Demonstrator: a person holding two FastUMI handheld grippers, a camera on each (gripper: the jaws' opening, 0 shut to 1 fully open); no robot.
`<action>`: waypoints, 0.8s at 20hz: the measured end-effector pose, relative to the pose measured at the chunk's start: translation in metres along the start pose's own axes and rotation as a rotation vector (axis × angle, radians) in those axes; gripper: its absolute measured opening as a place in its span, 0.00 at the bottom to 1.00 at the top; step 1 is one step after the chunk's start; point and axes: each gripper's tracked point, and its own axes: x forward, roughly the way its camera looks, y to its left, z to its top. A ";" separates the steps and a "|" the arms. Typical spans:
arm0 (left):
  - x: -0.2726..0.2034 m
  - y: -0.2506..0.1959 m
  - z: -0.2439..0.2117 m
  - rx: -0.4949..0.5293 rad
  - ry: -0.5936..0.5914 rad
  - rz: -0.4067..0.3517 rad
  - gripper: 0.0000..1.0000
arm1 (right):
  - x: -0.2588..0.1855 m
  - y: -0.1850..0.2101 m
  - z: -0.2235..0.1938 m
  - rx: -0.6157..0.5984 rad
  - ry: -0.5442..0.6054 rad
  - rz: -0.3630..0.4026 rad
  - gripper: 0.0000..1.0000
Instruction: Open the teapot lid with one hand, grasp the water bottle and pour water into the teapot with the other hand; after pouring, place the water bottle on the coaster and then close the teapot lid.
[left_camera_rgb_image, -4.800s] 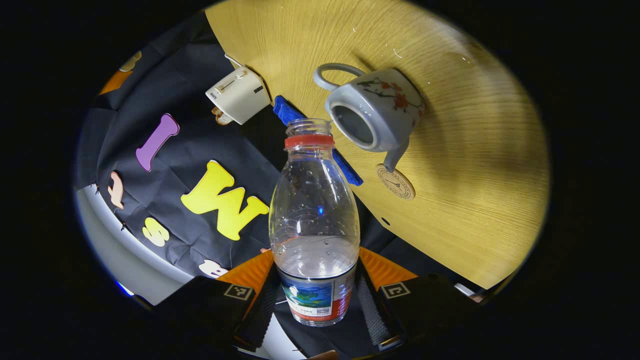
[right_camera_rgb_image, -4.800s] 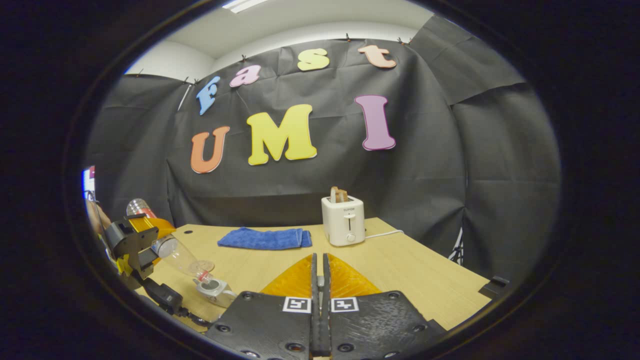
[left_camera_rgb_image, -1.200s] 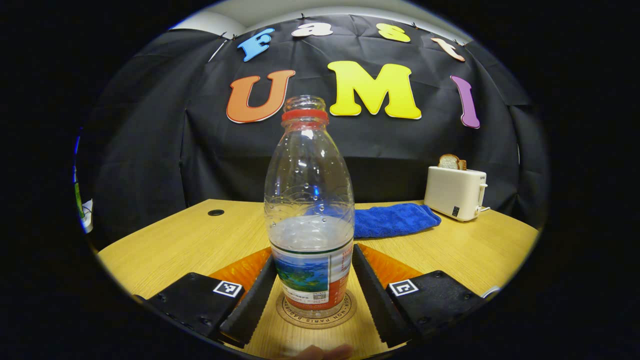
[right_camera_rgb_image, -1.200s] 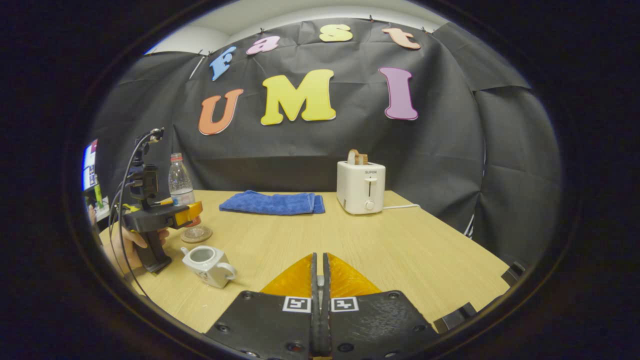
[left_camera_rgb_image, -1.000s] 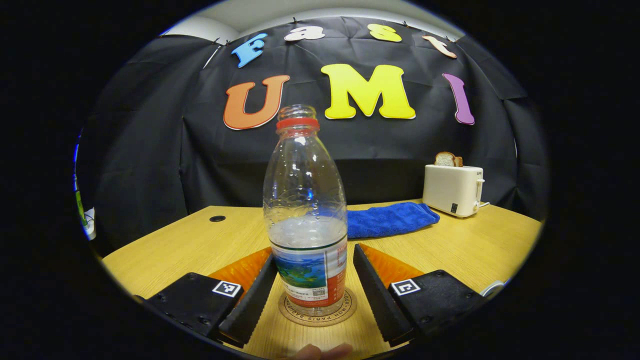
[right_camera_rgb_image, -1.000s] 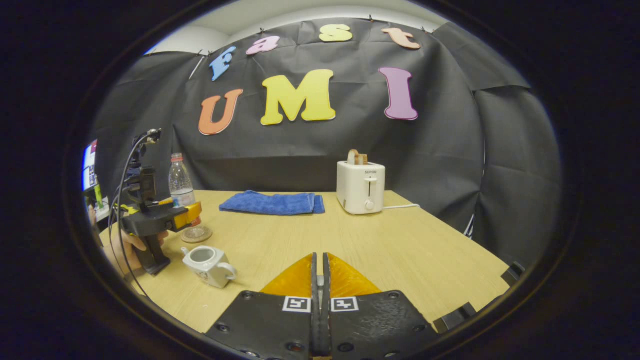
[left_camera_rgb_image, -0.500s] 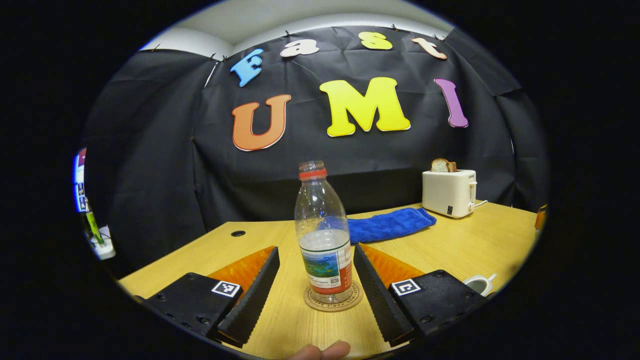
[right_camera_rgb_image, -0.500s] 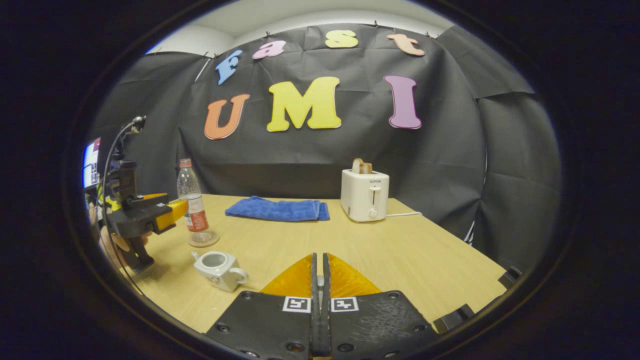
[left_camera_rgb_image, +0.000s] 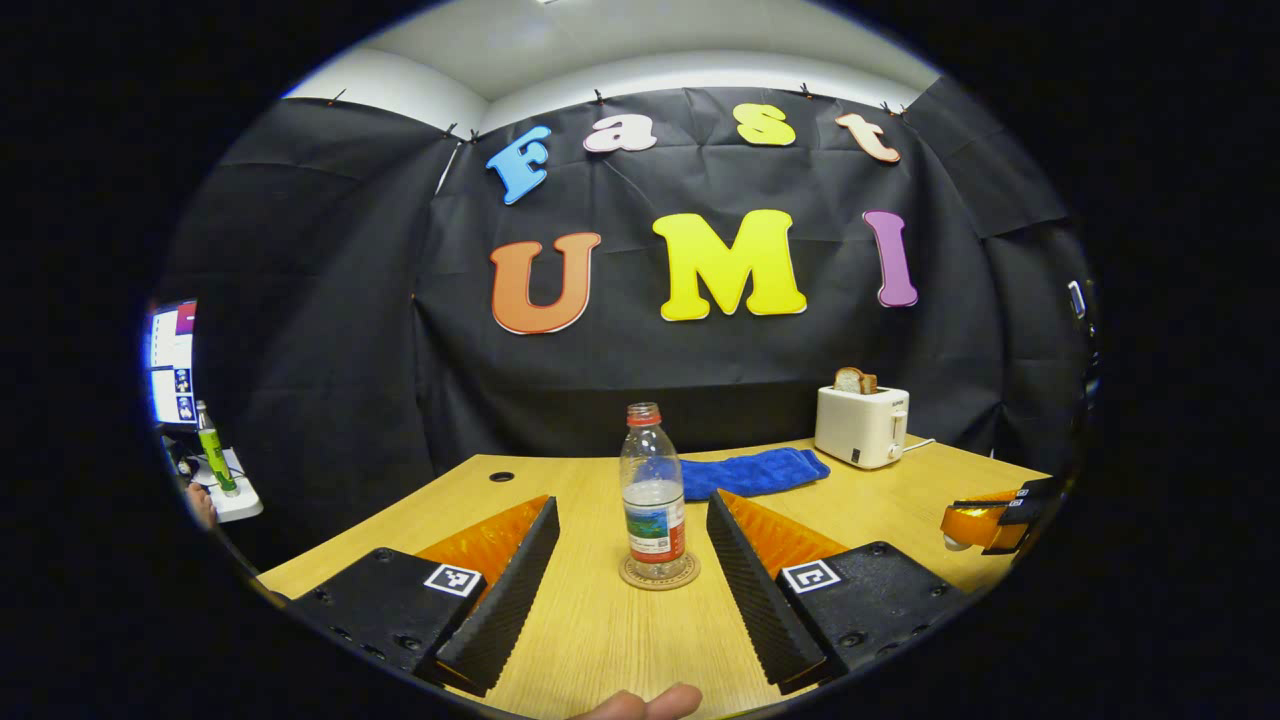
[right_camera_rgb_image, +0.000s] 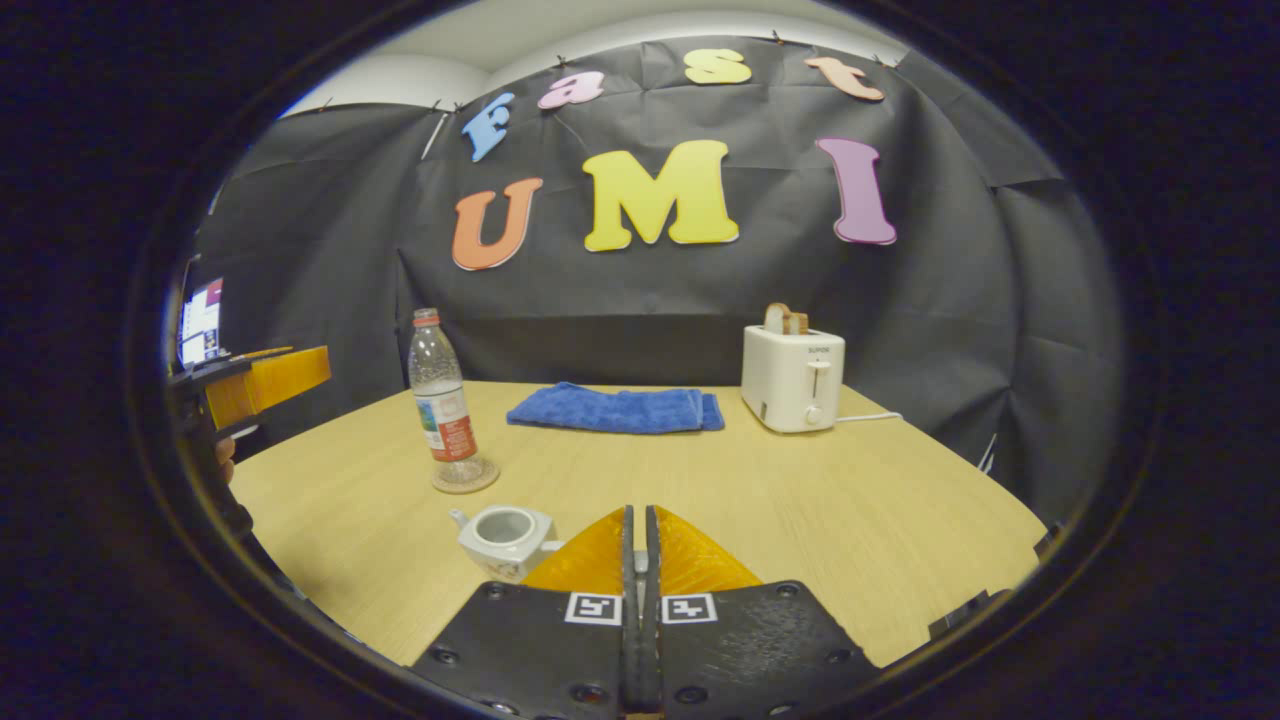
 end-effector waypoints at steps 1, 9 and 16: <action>-0.004 0.005 0.001 -0.002 0.005 0.011 0.93 | 0.005 0.005 0.004 -0.017 -0.005 0.014 0.00; -0.024 0.032 0.011 -0.032 0.046 0.034 0.94 | 0.038 0.067 0.025 -0.068 -0.021 0.139 0.00; -0.033 0.041 0.024 -0.015 0.009 0.005 0.93 | 0.063 0.094 -0.006 -0.066 0.058 0.166 0.00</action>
